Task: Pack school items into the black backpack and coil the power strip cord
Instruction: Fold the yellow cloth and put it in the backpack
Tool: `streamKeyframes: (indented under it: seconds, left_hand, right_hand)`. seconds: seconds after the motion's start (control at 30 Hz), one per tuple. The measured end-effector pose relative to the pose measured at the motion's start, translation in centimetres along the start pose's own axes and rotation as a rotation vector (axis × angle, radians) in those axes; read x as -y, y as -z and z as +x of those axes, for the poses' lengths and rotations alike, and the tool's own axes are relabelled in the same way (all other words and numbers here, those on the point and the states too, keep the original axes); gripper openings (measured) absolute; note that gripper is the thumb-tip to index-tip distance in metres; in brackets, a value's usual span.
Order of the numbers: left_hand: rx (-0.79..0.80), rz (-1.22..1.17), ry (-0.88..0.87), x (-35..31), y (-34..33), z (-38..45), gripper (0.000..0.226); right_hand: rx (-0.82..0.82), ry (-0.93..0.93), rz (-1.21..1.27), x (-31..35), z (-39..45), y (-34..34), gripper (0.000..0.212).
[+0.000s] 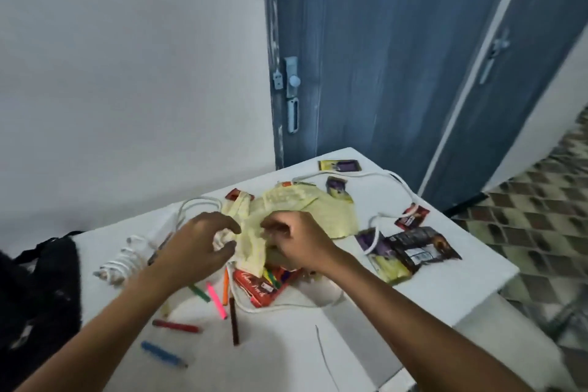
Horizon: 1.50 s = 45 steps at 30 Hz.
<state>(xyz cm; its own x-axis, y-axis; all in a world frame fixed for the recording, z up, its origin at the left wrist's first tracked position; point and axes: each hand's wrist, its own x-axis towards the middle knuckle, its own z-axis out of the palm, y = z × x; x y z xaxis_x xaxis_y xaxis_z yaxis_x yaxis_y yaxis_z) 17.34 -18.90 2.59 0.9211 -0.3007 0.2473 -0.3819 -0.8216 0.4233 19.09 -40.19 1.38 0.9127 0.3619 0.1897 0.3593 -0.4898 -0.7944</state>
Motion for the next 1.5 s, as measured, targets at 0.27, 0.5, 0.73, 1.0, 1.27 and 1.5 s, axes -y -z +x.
streamKeyframes:
  seconds: [0.27, 0.5, 0.73, 1.0, 1.27, 1.5]
  left_hand:
    - [0.159, 0.376, 0.280, -2.3, -7.6, 8.0, 0.043]
    - [0.154, 0.361, 0.312, -0.7, -8.1, 9.9, 0.033]
    - [-0.211, -0.229, 0.242, -3.7, -5.0, 11.1, 0.014]
    - [-0.333, -1.289, 0.487, -10.3, 3.5, 10.4, 0.022]
    - [-0.034, -0.745, 0.135, -11.9, 12.0, 6.5, 0.010]
    - [-0.089, 0.097, 0.332, -5.0, 16.7, 3.4, 0.033]
  right_hand:
    - [-0.202, -0.139, -0.084, -6.7, -1.1, 5.1, 0.021]
    - [-0.102, -0.125, -0.130, -8.4, 2.1, 4.8, 0.024]
    - [-0.247, -0.116, -0.059, -8.3, 3.2, 4.9, 0.022]
    - [-0.419, 0.083, 0.235, -3.5, 4.1, 6.2, 0.080]
    - [0.337, 0.243, 0.456, 9.6, 6.8, 11.4, 0.042]
    - [0.295, 0.040, 0.607, 16.4, 8.1, 11.9, 0.013]
